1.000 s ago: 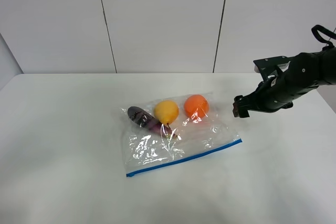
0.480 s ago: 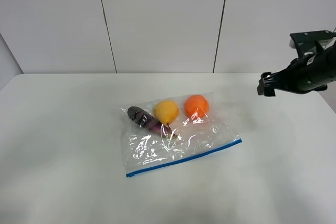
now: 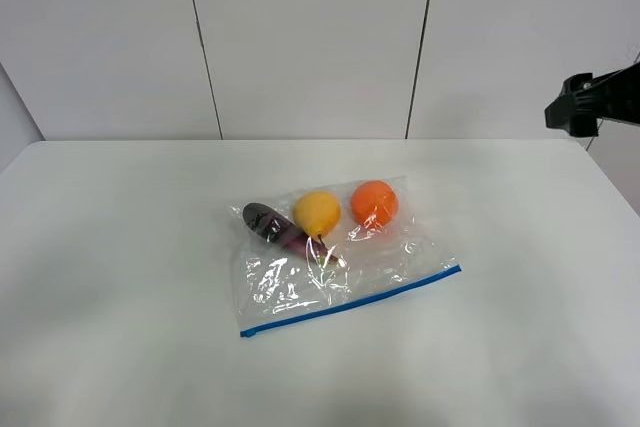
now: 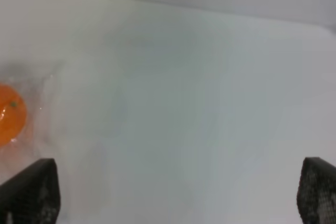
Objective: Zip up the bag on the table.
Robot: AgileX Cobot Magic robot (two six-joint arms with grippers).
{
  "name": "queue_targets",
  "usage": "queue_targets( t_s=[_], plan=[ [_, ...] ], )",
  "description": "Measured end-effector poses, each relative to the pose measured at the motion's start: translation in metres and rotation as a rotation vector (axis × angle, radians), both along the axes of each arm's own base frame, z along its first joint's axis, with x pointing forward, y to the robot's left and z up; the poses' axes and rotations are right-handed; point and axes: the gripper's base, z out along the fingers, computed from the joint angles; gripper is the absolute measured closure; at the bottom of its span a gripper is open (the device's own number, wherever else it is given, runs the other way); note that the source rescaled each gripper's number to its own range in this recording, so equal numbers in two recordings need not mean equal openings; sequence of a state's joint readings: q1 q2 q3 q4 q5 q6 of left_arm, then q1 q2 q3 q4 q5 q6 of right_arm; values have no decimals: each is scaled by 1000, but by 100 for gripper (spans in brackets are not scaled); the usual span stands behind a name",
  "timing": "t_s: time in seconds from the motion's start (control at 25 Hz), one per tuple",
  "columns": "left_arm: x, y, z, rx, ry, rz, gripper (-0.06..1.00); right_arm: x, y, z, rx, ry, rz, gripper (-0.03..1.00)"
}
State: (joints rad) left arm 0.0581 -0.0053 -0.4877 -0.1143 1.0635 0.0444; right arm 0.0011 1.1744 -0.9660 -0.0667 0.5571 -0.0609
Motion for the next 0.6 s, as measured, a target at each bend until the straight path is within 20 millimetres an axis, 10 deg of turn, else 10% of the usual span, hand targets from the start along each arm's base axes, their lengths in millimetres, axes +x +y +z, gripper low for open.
queue_targets(
  t_s=[0.6],
  plan=[
    [0, 0, 0, 0, 0, 0, -5, -85, -2, 49, -4, -105, -23, -2]
  ],
)
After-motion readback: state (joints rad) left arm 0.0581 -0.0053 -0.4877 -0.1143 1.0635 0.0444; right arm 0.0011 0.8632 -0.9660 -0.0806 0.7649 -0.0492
